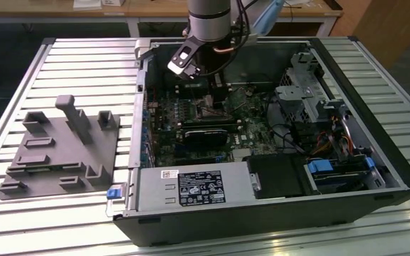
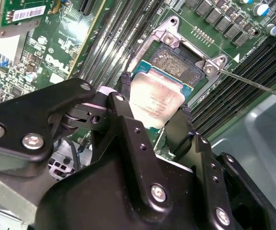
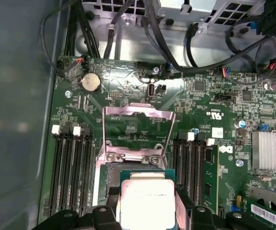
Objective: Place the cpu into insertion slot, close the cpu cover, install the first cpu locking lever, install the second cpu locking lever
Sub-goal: 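Place the cpu into insertion slot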
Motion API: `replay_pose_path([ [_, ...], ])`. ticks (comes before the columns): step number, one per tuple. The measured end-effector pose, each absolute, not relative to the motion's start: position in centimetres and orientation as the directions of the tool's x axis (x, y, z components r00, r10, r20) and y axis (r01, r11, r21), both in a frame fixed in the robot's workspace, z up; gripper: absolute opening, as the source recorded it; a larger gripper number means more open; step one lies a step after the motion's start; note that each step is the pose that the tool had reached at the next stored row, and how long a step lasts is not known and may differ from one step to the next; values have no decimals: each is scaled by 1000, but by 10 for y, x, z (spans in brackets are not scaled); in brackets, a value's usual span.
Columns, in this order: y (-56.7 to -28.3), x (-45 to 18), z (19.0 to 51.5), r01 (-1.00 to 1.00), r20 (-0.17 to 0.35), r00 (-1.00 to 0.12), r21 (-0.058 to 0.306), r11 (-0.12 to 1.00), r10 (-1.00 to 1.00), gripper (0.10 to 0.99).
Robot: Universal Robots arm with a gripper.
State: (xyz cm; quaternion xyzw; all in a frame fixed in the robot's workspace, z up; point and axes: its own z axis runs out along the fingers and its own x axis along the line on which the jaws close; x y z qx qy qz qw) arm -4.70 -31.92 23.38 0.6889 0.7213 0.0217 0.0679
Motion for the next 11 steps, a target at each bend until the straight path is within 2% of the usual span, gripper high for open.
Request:
replay_pose_path([
  [11, -316, -49, 224, 991, -68, -42, 124, 50, 997, 537],
])
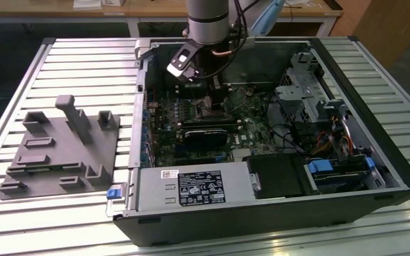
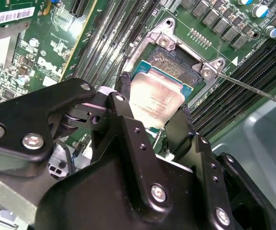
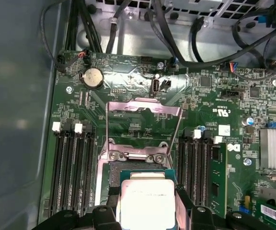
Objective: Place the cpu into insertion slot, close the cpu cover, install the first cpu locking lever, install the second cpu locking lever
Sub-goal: 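Place the cpu into insertion slot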
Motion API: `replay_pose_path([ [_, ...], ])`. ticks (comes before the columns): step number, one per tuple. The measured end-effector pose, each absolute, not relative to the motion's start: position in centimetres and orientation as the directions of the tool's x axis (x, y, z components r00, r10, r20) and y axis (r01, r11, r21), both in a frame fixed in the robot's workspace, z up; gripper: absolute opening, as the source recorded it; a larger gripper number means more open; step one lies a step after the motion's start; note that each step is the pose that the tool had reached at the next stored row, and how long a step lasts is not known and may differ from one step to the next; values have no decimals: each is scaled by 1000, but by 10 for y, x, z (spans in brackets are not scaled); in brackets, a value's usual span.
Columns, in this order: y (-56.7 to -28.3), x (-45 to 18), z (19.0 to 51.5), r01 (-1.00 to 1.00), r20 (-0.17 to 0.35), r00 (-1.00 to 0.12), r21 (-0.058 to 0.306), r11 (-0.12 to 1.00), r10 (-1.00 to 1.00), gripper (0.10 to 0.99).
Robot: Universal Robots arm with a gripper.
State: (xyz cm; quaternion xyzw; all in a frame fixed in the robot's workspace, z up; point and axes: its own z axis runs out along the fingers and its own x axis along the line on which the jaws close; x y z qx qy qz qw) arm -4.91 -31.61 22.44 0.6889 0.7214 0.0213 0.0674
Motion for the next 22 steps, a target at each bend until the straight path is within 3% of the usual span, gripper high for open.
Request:
replay_pose_path([
  [22, -313, -51, 201, 992, -64, -38, 120, 46, 997, 537],
])
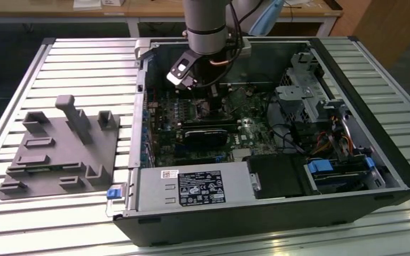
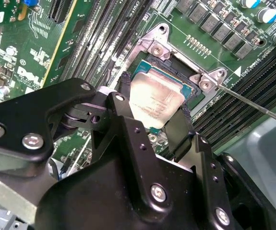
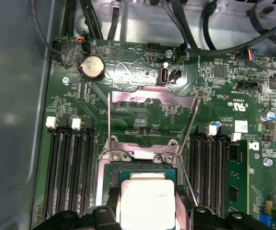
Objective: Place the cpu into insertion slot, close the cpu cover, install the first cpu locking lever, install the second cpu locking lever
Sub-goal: 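Place the cpu into insertion slot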
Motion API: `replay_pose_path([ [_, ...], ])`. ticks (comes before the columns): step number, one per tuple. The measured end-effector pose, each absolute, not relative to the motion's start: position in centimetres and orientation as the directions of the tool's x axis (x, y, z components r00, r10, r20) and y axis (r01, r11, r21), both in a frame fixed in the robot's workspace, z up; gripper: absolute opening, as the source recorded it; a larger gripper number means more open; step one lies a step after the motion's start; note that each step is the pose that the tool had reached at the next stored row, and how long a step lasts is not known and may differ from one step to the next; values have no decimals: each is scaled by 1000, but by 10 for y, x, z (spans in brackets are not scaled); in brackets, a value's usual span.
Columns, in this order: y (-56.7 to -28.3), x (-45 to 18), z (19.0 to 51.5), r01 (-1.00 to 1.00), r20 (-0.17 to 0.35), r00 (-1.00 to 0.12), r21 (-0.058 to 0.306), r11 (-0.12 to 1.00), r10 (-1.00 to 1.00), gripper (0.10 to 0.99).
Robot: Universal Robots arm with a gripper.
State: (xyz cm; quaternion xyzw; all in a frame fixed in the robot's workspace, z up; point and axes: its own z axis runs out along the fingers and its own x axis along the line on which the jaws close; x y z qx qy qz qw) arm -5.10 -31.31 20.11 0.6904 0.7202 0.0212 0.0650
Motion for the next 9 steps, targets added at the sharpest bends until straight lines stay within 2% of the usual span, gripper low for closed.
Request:
replay_pose_path([
  [9, -313, -51, 194, 993, -64, -21, 118, 28, 998, 537],
])
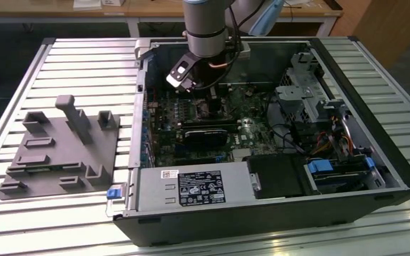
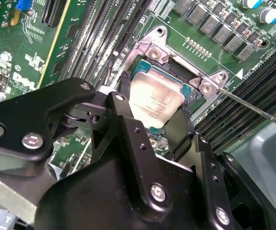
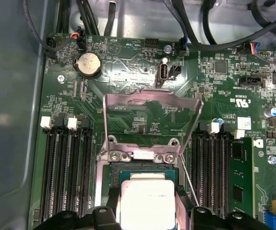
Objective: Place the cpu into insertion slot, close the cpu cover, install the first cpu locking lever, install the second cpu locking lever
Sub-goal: 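Place the cpu into insertion slot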
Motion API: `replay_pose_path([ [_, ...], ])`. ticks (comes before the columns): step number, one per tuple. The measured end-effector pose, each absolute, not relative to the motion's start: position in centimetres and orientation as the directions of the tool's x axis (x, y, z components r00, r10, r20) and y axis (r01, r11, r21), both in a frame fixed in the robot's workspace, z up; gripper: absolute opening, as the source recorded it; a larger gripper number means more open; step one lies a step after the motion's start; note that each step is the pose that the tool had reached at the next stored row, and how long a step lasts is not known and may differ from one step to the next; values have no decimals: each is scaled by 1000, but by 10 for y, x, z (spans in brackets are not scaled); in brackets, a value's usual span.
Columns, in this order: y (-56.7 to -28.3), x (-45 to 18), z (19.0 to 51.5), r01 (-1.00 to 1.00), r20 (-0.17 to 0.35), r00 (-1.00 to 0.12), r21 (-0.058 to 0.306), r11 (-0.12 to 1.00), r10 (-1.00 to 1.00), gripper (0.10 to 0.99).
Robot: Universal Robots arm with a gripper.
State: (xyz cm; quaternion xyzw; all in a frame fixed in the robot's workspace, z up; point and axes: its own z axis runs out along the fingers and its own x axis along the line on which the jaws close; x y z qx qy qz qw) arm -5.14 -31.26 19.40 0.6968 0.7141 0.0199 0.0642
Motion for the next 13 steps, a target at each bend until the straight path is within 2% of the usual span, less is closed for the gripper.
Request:
replay_pose_path([
  [13, -311, -51, 192, 993, -62, -20, 116, 27, 998, 537],
])
